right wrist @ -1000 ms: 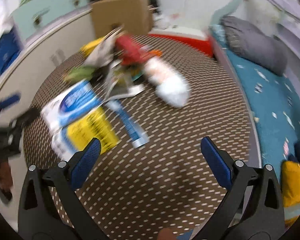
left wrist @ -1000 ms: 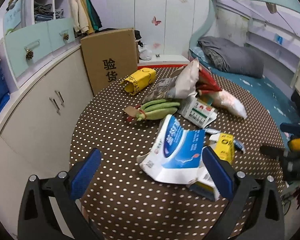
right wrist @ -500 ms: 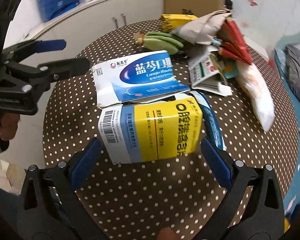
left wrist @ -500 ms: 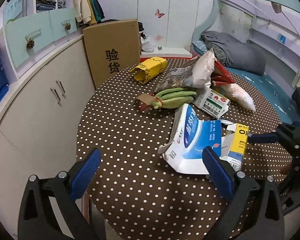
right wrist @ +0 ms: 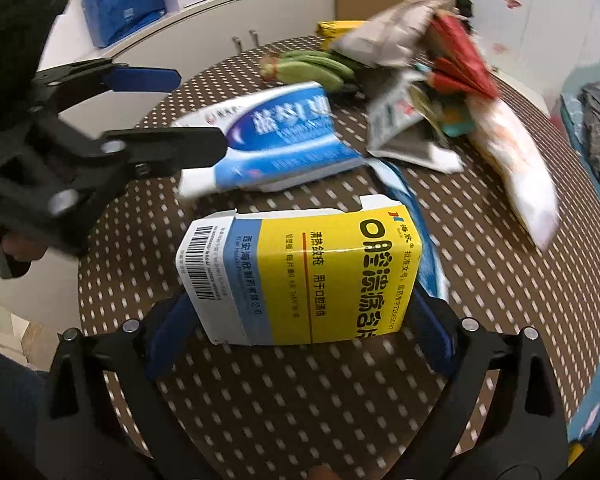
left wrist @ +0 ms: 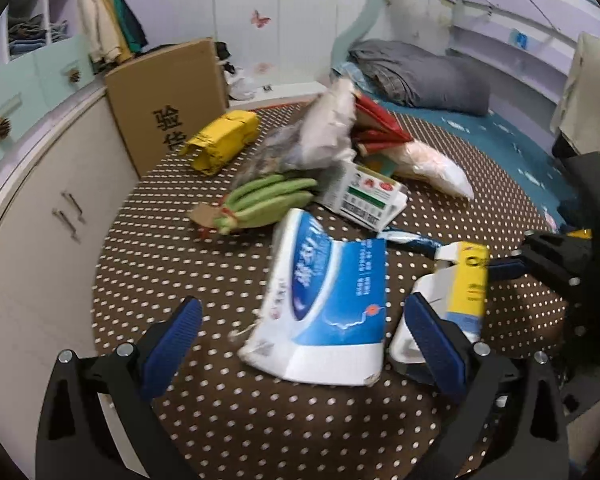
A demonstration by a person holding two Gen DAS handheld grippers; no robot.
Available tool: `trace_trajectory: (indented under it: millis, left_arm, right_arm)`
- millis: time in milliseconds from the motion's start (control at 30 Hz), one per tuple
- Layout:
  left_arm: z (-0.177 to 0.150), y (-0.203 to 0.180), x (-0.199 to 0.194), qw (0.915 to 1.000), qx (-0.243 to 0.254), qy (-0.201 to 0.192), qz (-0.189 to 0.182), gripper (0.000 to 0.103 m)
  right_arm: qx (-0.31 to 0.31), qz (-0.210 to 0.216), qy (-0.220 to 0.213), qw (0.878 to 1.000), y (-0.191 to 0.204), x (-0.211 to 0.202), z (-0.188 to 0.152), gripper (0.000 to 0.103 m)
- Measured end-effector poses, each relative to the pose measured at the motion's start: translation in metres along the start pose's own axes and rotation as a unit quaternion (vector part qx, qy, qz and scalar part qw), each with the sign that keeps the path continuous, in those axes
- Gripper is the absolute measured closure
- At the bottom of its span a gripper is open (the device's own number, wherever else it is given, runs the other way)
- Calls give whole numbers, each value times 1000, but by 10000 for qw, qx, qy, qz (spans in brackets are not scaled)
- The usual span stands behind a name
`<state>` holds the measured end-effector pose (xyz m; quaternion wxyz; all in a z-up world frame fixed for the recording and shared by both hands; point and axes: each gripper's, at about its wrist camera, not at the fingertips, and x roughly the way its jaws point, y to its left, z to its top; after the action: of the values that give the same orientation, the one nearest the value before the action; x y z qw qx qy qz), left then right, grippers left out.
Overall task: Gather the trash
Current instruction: 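Grasp the yellow medicine box with the right tool while the left tool grasps the blue toothpaste box, then carry both boxes over the wastebasket and open both tools to drop them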
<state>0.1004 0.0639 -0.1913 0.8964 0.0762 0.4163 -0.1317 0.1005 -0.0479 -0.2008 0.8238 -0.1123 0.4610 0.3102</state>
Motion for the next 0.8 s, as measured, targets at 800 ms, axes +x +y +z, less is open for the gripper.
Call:
trace_trajectory:
  millis: [800]
  left_arm:
    - [13,-41,6,9999,-21,41,-138,36]
  right_arm:
    - [1409,-40,-1110,9838,-73,-101,-65,10]
